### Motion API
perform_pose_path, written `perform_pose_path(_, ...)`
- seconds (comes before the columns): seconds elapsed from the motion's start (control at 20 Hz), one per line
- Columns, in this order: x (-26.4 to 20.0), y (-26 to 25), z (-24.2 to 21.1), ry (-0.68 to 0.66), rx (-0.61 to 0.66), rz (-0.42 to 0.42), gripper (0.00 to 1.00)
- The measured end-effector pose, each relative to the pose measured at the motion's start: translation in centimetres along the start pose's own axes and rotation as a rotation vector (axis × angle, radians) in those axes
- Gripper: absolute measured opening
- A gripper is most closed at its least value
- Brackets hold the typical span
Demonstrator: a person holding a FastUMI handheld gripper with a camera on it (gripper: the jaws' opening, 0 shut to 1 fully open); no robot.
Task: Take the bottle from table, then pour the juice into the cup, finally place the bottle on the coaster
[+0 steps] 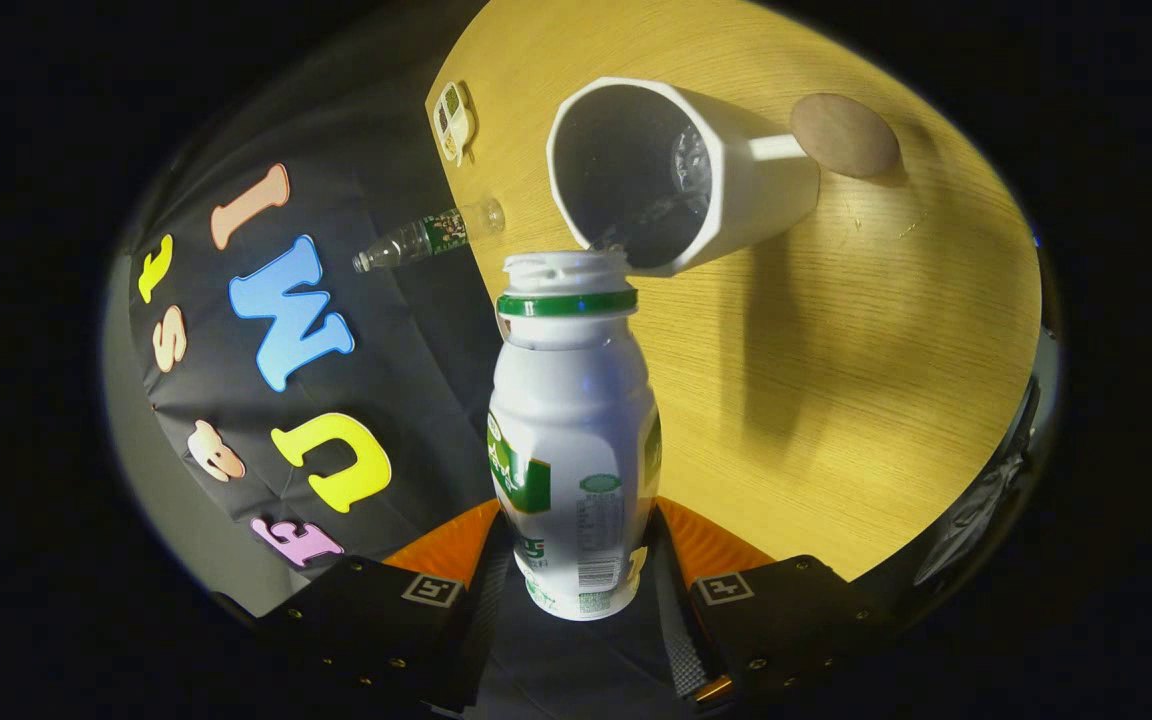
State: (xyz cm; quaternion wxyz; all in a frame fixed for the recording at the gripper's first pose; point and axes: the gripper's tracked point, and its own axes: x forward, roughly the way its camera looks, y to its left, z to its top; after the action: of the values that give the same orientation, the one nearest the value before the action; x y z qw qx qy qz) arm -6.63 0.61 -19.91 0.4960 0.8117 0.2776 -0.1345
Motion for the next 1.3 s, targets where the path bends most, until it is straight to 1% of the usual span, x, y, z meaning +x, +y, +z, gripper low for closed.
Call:
perform_pose_path(0.45, 0.06, -0.03, -0.47, 0.024, 0.033, -0.016, 0.7)
perform_pose_path(0.8, -0.01, 0.1, -0.58, 0.037, 0.051, -0.008, 0.7)
perform_pose_path(1.3, -0.13, 0.17, -0.68, 0.042, 0.044, -0.012, 0.7)
